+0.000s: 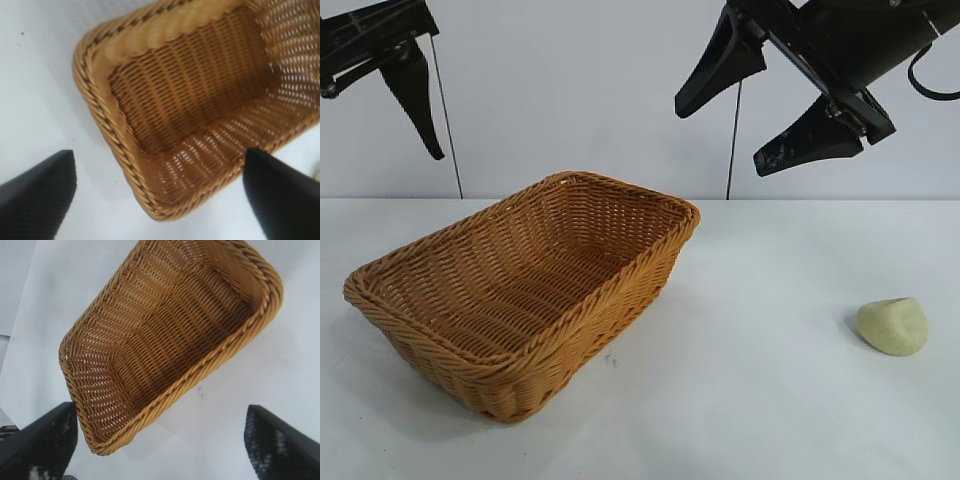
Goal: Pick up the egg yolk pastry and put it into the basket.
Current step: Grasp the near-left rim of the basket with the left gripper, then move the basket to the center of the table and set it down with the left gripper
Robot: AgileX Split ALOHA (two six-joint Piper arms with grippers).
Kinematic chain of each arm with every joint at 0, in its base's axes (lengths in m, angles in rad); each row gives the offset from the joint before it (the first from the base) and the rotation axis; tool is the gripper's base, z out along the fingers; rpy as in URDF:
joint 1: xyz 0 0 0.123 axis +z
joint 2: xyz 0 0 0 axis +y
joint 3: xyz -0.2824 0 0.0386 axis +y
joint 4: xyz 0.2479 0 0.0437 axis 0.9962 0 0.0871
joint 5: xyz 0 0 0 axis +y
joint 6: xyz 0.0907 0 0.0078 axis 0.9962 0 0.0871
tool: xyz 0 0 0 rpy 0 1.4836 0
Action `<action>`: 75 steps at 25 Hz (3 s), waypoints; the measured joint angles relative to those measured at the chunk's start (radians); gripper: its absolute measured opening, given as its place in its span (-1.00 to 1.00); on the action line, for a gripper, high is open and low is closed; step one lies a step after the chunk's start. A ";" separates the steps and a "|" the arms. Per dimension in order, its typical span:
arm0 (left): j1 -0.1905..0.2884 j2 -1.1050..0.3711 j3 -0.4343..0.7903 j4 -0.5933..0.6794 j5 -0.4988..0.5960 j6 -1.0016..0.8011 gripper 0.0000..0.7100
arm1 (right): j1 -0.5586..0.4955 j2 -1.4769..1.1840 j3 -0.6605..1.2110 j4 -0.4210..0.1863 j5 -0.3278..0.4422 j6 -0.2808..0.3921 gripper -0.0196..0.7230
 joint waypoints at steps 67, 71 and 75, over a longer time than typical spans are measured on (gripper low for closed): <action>0.197 0.430 -0.140 -0.380 -0.025 0.470 -0.60 | 0.000 0.000 0.000 -0.024 0.024 0.002 0.73; 0.219 0.497 -0.264 -0.377 0.081 0.623 -0.60 | 0.000 0.000 0.000 -0.028 0.024 0.002 0.73; 0.220 0.577 -0.355 -0.367 0.168 0.749 -0.60 | 0.000 0.000 0.000 -0.028 0.025 0.002 0.73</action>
